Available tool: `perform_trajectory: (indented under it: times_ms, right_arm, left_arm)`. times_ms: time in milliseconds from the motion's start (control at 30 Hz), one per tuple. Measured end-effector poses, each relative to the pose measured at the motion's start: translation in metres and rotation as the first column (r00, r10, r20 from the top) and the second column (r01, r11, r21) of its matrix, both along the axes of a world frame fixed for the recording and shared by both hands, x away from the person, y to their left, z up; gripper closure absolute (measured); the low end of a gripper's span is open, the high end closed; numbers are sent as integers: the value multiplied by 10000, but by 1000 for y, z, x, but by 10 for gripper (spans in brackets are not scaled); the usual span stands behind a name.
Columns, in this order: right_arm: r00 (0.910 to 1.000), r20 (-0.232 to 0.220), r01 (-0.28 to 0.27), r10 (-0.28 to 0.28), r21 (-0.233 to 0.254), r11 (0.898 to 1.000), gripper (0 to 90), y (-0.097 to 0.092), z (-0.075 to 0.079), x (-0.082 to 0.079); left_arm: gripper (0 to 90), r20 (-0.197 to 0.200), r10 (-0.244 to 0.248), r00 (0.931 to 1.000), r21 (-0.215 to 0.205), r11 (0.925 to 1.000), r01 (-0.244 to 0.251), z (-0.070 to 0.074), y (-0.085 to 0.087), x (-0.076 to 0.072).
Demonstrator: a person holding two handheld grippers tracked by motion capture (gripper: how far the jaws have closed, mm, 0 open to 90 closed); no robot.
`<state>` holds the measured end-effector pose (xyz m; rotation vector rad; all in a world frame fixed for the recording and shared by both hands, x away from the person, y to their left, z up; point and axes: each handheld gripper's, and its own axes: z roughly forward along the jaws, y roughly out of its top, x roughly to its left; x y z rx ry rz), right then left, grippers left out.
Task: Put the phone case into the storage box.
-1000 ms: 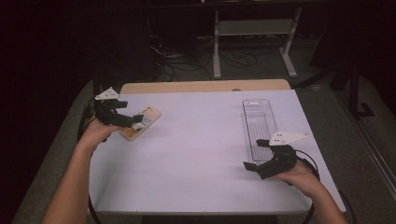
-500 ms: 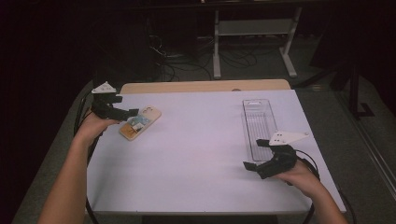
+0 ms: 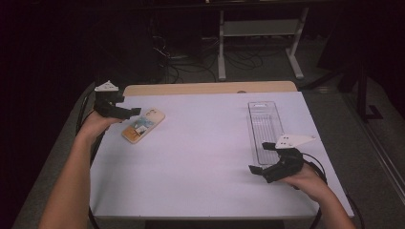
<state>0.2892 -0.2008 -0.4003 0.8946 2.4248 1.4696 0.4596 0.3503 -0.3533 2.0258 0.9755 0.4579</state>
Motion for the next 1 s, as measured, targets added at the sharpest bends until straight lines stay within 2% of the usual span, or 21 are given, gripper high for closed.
perform_trajectory:
  times_ms: [233, 300, 367, 400, 567, 633, 767, 900, 1000]
  right_arm:
    - [10000, 2, -15, 15, 2, 10000, 0, 0, 0, 0]
    - [10000, 1, -13, 13, 4, 10000, 0, 0, 0, 0]
    - [10000, 7, -15, 15, 0, 10000, 0, 0, 0, 0]
    - [10000, 9, -17, 17, -2, 10000, 0, 0, 0, 0]
    - [10000, 24, -26, 26, -2, 10000, 0, 0, 0, 0]
    - [10000, 28, -30, 30, 0, 10000, 0, 0, 0, 0]
    - [10000, 7, -28, 28, 4, 10000, 0, 0, 0, 0]
    - [10000, 8, -29, 29, -1, 10000, 0, 0, 0, 0]
    - [10000, 11, -33, 33, 4, 10000, 0, 0, 0, 0]
  left_arm:
    - [1, -236, -69, 9997, 169, 9998, 73, -9, 1, 6]
    - [1, -250, -14, 9997, 69, 10000, 16, -12, -1, 7]
    - [0, -368, -125, 9992, 305, 9994, 137, -14, 0, 8]
    - [0, -358, -87, 9993, 218, 9997, 95, -15, -1, 9]
    - [0, -480, -160, 9987, 377, 9991, 178, -19, -1, 11]
    - [0, -574, -104, 9983, 300, 9995, 121, -20, -3, 11]
    - [0, -555, -200, 9983, 511, 9984, 228, -23, -3, 13]
    - [0, -702, -138, 9974, 513, 9985, 174, -27, -5, 14]
    - [0, -814, -168, 9965, 703, 9973, 226, -30, -5, 14]
